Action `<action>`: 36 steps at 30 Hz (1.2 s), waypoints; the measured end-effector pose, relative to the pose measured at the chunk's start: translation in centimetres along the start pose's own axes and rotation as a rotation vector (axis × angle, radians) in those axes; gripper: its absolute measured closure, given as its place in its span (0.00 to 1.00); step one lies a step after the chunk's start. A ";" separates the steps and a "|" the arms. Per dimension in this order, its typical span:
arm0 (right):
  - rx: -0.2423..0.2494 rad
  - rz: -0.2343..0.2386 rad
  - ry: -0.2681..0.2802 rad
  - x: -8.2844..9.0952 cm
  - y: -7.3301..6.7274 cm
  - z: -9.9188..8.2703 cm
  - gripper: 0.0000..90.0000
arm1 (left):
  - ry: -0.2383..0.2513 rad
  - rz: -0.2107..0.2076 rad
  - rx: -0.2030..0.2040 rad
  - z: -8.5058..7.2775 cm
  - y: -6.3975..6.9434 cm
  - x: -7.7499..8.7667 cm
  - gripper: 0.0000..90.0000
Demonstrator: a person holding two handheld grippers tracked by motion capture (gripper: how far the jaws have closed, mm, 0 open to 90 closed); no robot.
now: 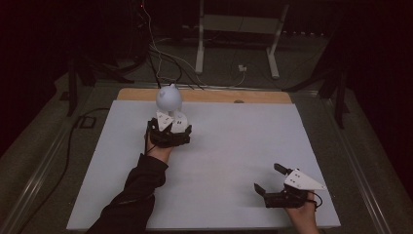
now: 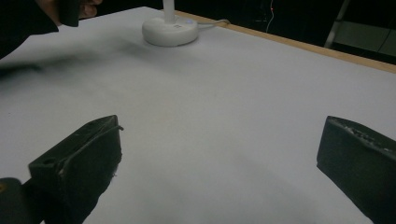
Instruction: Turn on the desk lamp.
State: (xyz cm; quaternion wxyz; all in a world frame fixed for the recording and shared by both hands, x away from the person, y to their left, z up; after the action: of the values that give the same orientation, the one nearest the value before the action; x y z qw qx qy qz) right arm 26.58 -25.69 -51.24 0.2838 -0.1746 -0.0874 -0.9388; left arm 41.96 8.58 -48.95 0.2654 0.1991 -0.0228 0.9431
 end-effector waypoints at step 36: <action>-0.005 0.010 -0.005 -0.1 0.0 -0.1 0.00 | -0.118 0.134 0.050 -2.1 -1.7 -2.2 0.73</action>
State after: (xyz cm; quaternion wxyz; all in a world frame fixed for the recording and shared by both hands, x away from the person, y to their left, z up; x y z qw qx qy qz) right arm 26.65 -25.70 -51.36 0.2878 -0.1781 -0.0847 -0.9372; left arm 43.76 9.25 -51.79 0.1948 0.2590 -0.0283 0.9456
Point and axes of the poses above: each handheld gripper's, and its own axes: x roughly backward along the jaws, z roughly out of its top, y roughly to its right, the point moved 5 cm from there along -x, roughly forward along the jaws, and after that the axes turned 7 degrees about -z, right-handed, at the moved point
